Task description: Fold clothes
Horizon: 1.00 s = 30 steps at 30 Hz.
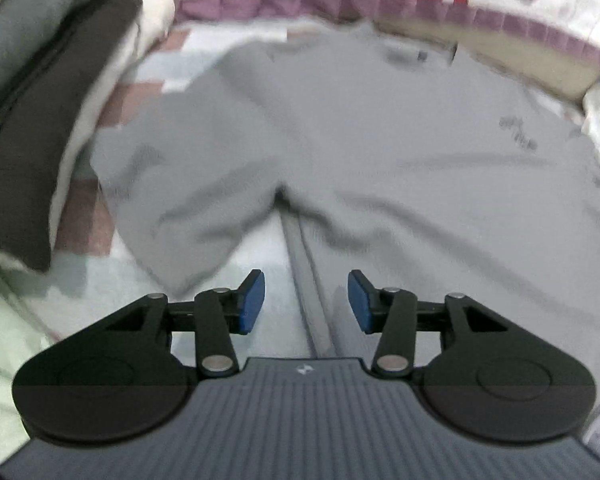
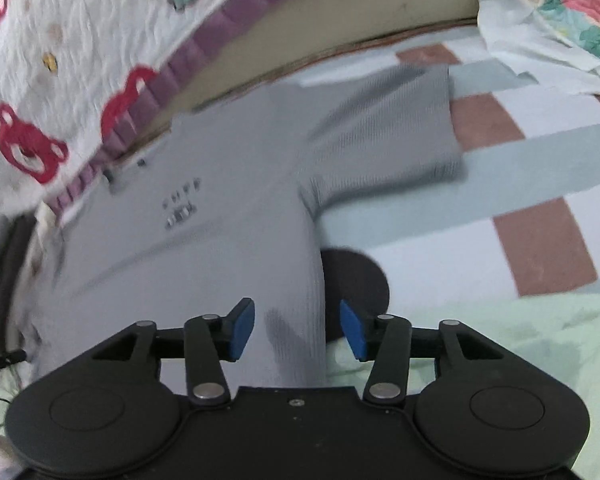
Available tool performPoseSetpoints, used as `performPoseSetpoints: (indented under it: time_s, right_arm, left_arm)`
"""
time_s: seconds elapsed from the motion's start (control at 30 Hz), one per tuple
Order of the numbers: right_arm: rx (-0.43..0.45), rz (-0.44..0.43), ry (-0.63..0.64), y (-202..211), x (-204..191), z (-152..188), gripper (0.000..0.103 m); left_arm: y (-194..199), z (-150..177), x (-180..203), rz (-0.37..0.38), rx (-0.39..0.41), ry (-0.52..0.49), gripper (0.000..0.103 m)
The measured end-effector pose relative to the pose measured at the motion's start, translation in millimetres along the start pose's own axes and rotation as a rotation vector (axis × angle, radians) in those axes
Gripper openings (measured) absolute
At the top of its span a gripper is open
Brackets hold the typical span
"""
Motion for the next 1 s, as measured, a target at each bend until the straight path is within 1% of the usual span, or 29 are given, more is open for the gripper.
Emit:
performPoseSetpoints:
  time_s: [0.03,0.07,0.1,0.17,0.23,0.27,0.33,0.4,0.43,0.47,0.53,0.57,0.6,0.63,0.67,0.77,0.83,0.87,0.93,0.97,1.0]
  right_arm:
    - [-0.013,0.024,-0.025,-2.6,1.0,4.5,0.054]
    - [-0.021,0.046,-0.052,-2.8,1.2,10.0,0.054]
    - [-0.017,0.049,-0.061,-1.5,-1.3,15.0,0.054]
    - [0.012,0.019,-0.050,0.3,-6.7,20.8,0.054]
    - [0.008,0.011,-0.058,-2.9,-5.9,22.1,0.054]
    - [0.006,0.003,-0.066,-3.8,-5.4,21.4,0.054]
    - [0.007,-0.019,-0.082,-4.4,-5.5,19.5,0.054]
    - [0.007,-0.032,-0.093,-2.8,-7.2,21.2,0.054]
    - [0.007,-0.029,-0.087,-2.7,-8.1,22.4,0.054]
    - [0.009,-0.025,-0.077,-2.9,-9.6,23.5,0.054]
    - [0.016,-0.019,-0.052,-5.3,-10.3,24.1,0.054]
    - [0.023,-0.023,-0.047,-6.4,-10.5,23.7,0.047]
    - [0.035,-0.034,-0.034,-5.0,-12.1,23.0,0.023]
    - [0.049,-0.049,-0.015,-2.3,-14.4,22.1,0.012]
    - [0.059,-0.048,0.009,0.8,-16.5,21.1,0.011]
    - [0.050,-0.004,0.051,5.9,-17.1,17.1,0.010]
    - [0.031,0.006,0.039,4.9,-12.5,16.8,0.010]
    - [0.016,0.017,0.031,3.2,-9.7,17.5,0.015]
    - [-0.010,0.027,0.014,-1.1,-4.5,18.8,0.018]
    - [-0.012,0.015,0.006,-2.8,-2.9,18.3,0.026]
    - [-0.009,-0.004,-0.008,-4.7,-1.8,17.2,0.039]
  left_arm:
    - [-0.1,4.4,6.2,-0.010,-0.015,-0.026,0.045]
    - [1.0,7.0,12.4,-0.008,-0.012,-0.046,0.045]
    - [1.3,8.4,15.4,0.002,-0.008,-0.041,0.045]
    - [-2.4,8.7,16.2,0.023,-0.019,-0.006,0.046]
    - [-13.6,7.1,12.2,0.028,-0.058,0.039,0.049]
    - [-18.6,6.4,10.4,0.026,-0.072,0.056,0.051]
    - [-24.1,5.9,8.5,0.005,-0.072,0.060,0.051]
    - [-22.1,5.7,12.3,0.050,-0.048,0.049,0.030]
    - [-21.7,6.1,14.4,0.085,-0.032,0.043,0.003]
    - [-23.3,5.6,14.8,0.102,-0.022,0.040,0.003]
    - [-18.6,3.8,11.3,0.091,0.000,0.030,0.002]
    - [-13.6,2.8,8.5,0.088,0.018,0.027,0.003]
    - [-7.8,2.0,3.6,0.088,0.032,0.028,0.002]
    - [-3.5,1.7,-1.9,0.085,0.037,0.023,0.003]
    - [-0.5,1.9,-6.7,0.084,0.037,0.021,0.003]
    - [-3.0,7.1,-15.1,0.102,-0.008,0.039,0.002]
    - [-9.6,9.8,-14.0,0.107,-0.045,0.039,0.002]
    - [-13.5,10.1,-15.0,0.110,-0.059,0.047,0.003]
    - [-21.2,10.6,-17.0,0.114,-0.086,0.063,0.003]
    - [-24.4,10.9,-18.4,0.118,-0.097,0.073,0.004]
    - [-25.7,11.3,-20.5,0.127,-0.100,0.088,0.004]
Point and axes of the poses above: each gripper's, at about its wrist camera, not at the fingertips, and y roughly against the way its jaws point, x to its right, z to its underside, the point moved 6 cm from there along -y, roughly the way its jaws point, and after that the axes turned 11 degrees about -z, right-handed, at the moved point
